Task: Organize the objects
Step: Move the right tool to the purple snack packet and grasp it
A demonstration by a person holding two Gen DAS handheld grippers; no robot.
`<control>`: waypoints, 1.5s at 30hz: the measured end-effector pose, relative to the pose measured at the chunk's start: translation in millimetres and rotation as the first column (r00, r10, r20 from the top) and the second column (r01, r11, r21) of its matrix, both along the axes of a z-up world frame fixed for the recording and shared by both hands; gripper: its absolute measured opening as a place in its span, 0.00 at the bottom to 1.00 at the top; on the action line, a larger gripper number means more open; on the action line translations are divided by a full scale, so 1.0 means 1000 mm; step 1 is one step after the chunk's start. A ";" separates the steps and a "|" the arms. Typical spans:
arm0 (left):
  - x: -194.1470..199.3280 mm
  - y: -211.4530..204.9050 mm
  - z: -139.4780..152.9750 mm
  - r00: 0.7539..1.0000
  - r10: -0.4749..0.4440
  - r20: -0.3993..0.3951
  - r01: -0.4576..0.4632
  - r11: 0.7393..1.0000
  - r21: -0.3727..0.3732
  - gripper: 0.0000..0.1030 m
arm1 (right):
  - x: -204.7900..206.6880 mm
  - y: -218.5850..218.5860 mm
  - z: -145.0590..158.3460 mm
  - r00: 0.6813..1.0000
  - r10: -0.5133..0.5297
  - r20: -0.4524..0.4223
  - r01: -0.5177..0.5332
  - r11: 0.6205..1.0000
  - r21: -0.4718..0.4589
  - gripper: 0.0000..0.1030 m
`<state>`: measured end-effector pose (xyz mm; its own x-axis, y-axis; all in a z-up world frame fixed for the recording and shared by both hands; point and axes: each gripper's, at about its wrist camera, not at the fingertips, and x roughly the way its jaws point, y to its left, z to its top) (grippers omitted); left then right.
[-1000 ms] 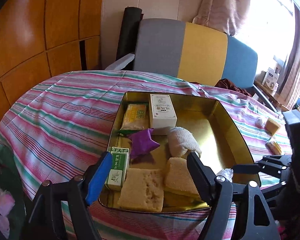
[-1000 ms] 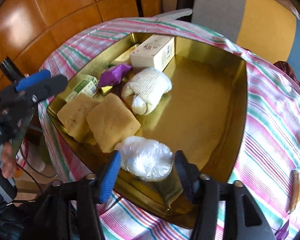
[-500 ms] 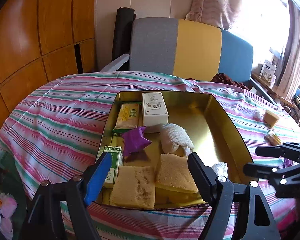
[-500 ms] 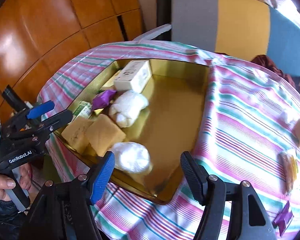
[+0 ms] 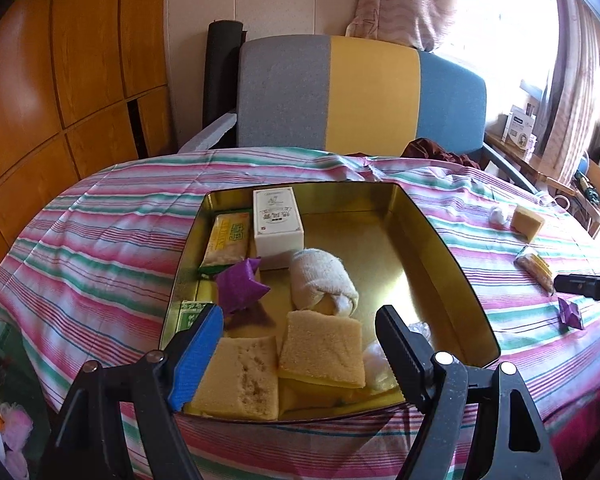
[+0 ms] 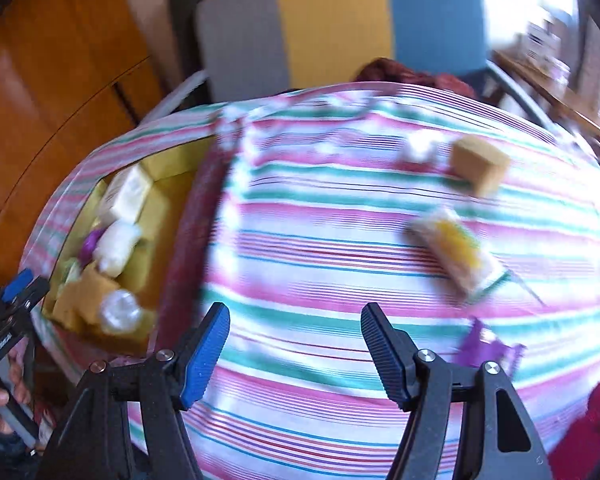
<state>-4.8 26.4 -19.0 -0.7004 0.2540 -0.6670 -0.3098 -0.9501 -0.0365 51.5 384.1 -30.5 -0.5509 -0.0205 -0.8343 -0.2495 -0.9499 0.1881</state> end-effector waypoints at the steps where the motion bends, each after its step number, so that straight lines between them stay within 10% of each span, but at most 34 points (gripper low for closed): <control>1: 0.000 0.001 0.001 1.000 -0.006 -0.001 0.006 1.000 0.003 0.77 | 0.006 0.014 0.002 0.999 -0.049 0.001 0.049 0.999 -0.005 0.67; 7: -0.001 0.011 0.001 0.999 -0.035 0.002 0.035 0.999 0.004 0.77 | 0.034 0.086 0.000 0.952 -0.303 0.053 0.305 0.952 -0.038 0.70; 14: -0.001 0.027 0.003 0.997 -0.075 0.001 0.075 0.997 -0.003 0.77 | 0.034 0.115 -0.026 0.915 -0.370 0.162 0.379 0.925 -0.029 0.70; 22: -0.002 0.050 0.012 0.989 -0.146 0.002 0.146 0.989 0.006 0.77 | 0.007 0.087 -0.030 0.959 -0.082 0.270 0.056 0.993 0.105 0.70; 29: 0.001 0.079 0.016 0.978 -0.208 0.019 0.207 0.978 0.008 0.77 | -0.002 0.062 -0.056 0.878 0.175 0.445 -0.295 0.930 0.217 0.70; 34: 0.004 0.104 0.021 0.964 -0.264 0.012 0.264 0.964 -0.012 0.77 | -0.007 0.073 -0.072 0.864 0.175 0.472 -0.310 0.923 0.227 0.66; 36: 0.004 0.114 0.023 0.958 -0.286 0.012 0.286 0.958 -0.016 0.77 | -0.008 0.075 -0.072 0.868 0.174 0.464 -0.302 0.928 0.217 0.34; 45: -0.011 0.179 0.032 0.919 -0.387 0.073 0.386 0.922 0.035 0.77 | -0.006 0.105 -0.054 0.931 0.034 0.364 -0.114 0.973 0.199 0.33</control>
